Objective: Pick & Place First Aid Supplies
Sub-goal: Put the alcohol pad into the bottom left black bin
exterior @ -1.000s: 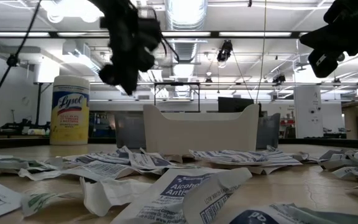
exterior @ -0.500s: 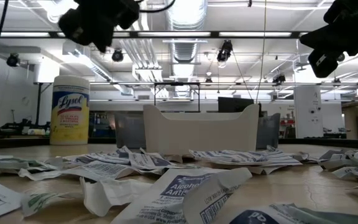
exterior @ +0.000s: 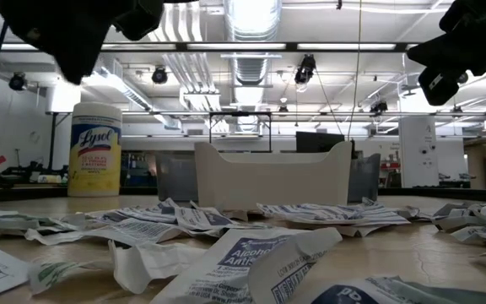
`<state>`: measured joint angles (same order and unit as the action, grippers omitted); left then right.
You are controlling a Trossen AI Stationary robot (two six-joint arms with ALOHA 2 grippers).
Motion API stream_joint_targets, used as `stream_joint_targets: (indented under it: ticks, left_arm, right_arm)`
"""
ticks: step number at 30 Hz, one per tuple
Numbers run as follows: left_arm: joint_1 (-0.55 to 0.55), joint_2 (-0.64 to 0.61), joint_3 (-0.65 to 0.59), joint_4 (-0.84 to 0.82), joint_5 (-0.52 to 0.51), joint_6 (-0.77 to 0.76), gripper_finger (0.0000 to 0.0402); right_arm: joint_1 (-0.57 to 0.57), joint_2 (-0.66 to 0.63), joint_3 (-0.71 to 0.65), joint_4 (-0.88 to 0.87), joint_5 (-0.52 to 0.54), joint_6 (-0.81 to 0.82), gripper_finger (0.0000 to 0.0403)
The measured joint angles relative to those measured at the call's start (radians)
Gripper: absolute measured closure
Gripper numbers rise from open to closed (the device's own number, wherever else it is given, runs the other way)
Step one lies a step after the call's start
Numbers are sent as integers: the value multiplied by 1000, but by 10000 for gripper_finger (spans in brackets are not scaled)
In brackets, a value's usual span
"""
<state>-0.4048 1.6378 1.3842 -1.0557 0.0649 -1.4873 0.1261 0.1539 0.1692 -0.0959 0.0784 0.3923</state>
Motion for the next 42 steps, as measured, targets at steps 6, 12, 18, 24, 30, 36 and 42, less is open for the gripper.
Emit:
stream_joint_targets:
  ticks: [6,12,18,24,30,36,42]
  left_arm:
    - [-31,87,-4,0,3,-12,342]
    - [-36,153,-50,1,32,-14,341]
    - [-38,157,-146,33,79,-15,341]
    - [-39,145,-205,163,74,42,342]
    - [-39,145,-259,229,76,60,342]
    - [-39,145,-278,238,119,49,342]
    - [-39,145,-255,244,125,49,342]
  right_arm:
    - [0,0,0,-1,0,0,394]
    - [0,0,0,-1,0,0,394]
    - [0,0,0,-2,0,-1,394]
    - [0,0,0,-3,0,-3,394]
    - [0,0,0,-4,0,-3,394]
    - [0,0,0,-4,0,-3,394]
    - [0,0,0,-4,0,-3,394]
